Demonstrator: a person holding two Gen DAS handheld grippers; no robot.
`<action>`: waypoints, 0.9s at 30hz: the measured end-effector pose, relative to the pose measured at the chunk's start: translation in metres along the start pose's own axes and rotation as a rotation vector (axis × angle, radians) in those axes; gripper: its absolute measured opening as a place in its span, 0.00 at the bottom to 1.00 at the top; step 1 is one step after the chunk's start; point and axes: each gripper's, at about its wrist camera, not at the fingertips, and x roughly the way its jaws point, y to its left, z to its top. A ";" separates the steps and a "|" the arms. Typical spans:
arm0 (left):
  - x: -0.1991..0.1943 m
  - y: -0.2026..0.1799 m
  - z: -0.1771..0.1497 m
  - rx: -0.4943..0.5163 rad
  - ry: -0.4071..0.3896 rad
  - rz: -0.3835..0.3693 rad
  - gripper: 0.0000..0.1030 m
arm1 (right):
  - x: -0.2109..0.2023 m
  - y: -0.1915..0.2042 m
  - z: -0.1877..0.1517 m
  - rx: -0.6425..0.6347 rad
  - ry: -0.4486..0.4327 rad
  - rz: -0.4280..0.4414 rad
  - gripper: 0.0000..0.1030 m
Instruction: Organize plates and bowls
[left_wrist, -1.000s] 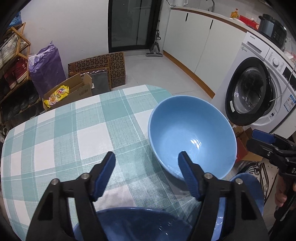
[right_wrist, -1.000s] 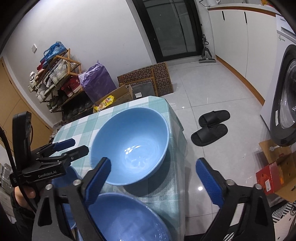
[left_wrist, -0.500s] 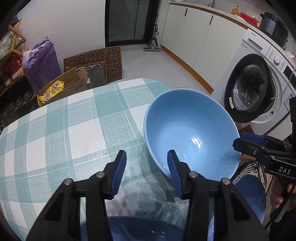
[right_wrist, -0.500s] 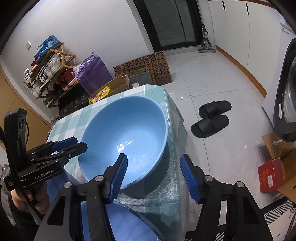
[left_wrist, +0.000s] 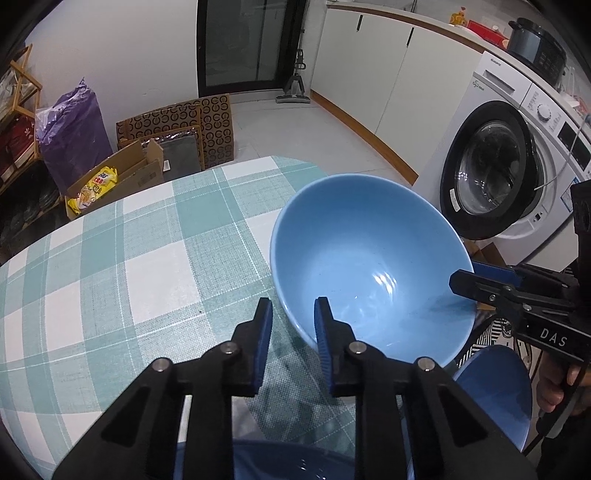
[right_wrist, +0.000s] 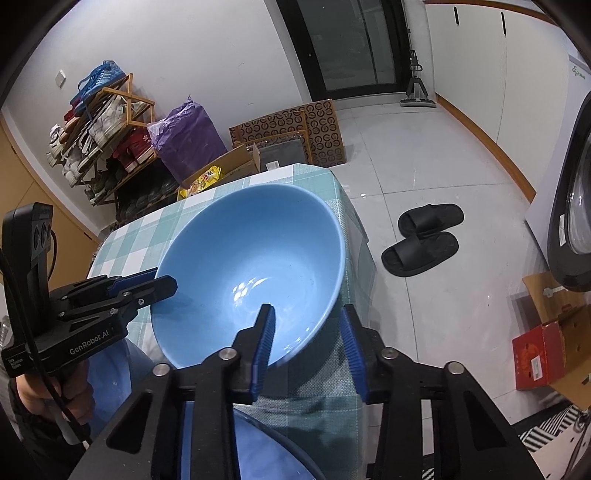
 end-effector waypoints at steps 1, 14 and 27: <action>0.000 0.000 0.000 -0.003 -0.001 -0.003 0.18 | 0.000 0.001 0.000 -0.004 -0.001 -0.002 0.31; 0.001 0.000 0.000 -0.001 -0.007 -0.010 0.15 | 0.004 0.004 -0.001 -0.025 -0.001 -0.036 0.21; -0.005 0.000 -0.001 -0.010 -0.014 -0.016 0.15 | 0.003 0.009 -0.002 -0.036 -0.003 -0.045 0.21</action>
